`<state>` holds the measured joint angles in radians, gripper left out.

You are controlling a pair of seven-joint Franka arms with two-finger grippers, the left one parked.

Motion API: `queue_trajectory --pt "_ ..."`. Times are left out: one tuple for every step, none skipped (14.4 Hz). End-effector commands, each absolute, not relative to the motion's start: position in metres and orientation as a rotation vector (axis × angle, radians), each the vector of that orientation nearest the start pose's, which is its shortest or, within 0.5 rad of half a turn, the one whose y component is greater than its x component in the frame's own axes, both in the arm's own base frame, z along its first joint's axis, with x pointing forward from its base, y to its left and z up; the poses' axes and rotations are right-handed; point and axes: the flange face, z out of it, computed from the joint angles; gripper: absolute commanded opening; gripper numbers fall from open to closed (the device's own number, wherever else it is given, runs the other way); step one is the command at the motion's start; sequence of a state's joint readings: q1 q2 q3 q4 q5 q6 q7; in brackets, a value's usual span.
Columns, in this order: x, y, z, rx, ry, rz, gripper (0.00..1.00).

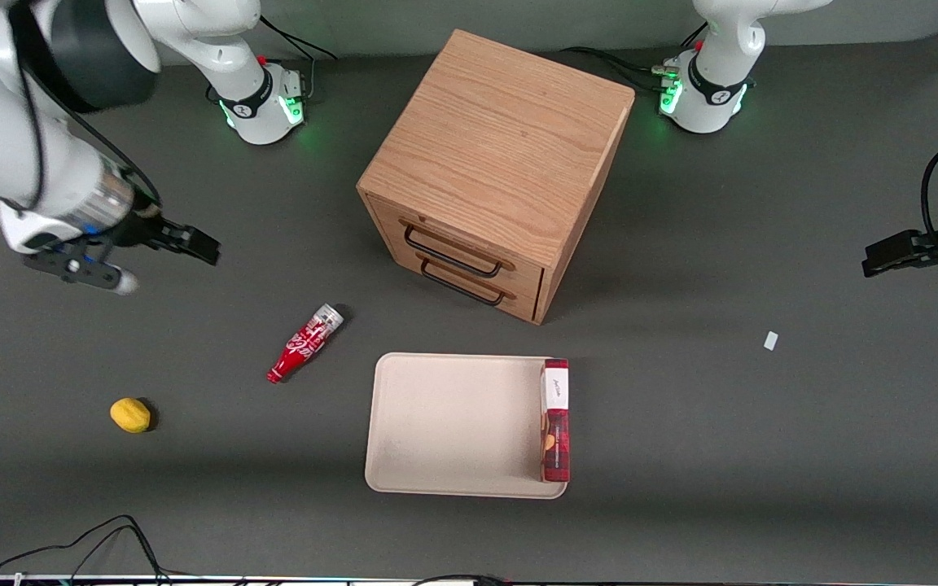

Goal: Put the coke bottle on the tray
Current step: 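Move the right gripper down toward the red Coca-Cola bottle lying on the table, then close the right gripper around the bottle's body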

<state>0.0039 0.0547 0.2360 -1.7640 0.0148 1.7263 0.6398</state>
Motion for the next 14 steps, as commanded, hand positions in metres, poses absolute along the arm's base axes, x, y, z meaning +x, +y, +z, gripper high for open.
queue_trajectory --pt "0.572 0.156 0.471 -3.048 0.893 0.17 1.0" --pt "0.575 0.158 0.453 -3.024 0.967 0.163 1.0" --pt "0.579 0.158 0.431 -3.008 1.025 0.151 1.0" --pt "0.58 0.158 0.409 -2.994 1.077 0.135 1.0" --pt "0.581 0.159 0.386 -2.99 1.105 0.097 1.0" --pt "0.583 0.161 0.365 -2.979 1.135 0.06 1.0" --pt "0.587 0.161 0.344 -2.968 1.159 0.042 1.0" --pt "0.591 0.163 0.326 -2.954 1.172 0.033 1.0" --pt "0.594 0.165 0.306 -2.934 1.191 0.035 1.0" --pt "0.596 0.166 0.287 -2.914 1.216 0.043 1.0" --pt "0.596 0.172 0.27 -2.916 1.218 0.032 1.0" --pt "0.597 0.173 0.255 -2.911 1.239 0.008 1.0" --pt "0.597 0.174 0.238 -2.917 1.256 -0.004 1.0" --pt "0.597 0.175 0.223 -2.915 1.27 -0.017 1.0"
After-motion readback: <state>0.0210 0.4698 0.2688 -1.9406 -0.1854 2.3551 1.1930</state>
